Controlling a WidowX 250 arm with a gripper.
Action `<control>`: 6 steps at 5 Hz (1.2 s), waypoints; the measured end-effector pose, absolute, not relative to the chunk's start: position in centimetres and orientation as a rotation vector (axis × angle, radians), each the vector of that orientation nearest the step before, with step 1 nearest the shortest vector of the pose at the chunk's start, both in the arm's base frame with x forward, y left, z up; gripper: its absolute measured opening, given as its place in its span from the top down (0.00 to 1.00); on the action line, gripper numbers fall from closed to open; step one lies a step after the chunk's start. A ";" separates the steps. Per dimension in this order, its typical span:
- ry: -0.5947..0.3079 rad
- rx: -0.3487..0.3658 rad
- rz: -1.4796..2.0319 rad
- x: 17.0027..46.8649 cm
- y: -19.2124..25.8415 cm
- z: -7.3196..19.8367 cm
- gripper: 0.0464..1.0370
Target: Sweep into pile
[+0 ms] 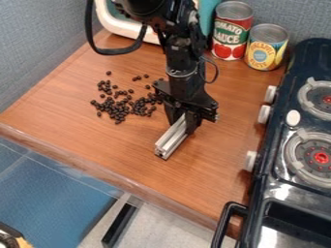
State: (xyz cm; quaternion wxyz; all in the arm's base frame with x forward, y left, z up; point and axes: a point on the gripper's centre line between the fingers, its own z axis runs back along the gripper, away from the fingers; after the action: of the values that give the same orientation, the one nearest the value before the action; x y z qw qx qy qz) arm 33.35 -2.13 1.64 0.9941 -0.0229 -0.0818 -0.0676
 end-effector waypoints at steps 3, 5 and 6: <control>-0.145 -0.075 -0.111 35.0 -0.6 1.6 0.67; -0.139 -0.084 -0.086 35.5 1.3 1.7 0.67; -0.143 -0.089 -0.067 35.5 2.4 1.7 0.67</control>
State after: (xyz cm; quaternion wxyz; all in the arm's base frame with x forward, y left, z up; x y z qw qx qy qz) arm 35.46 2.42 1.69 0.9959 -0.0443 -0.0714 -0.0336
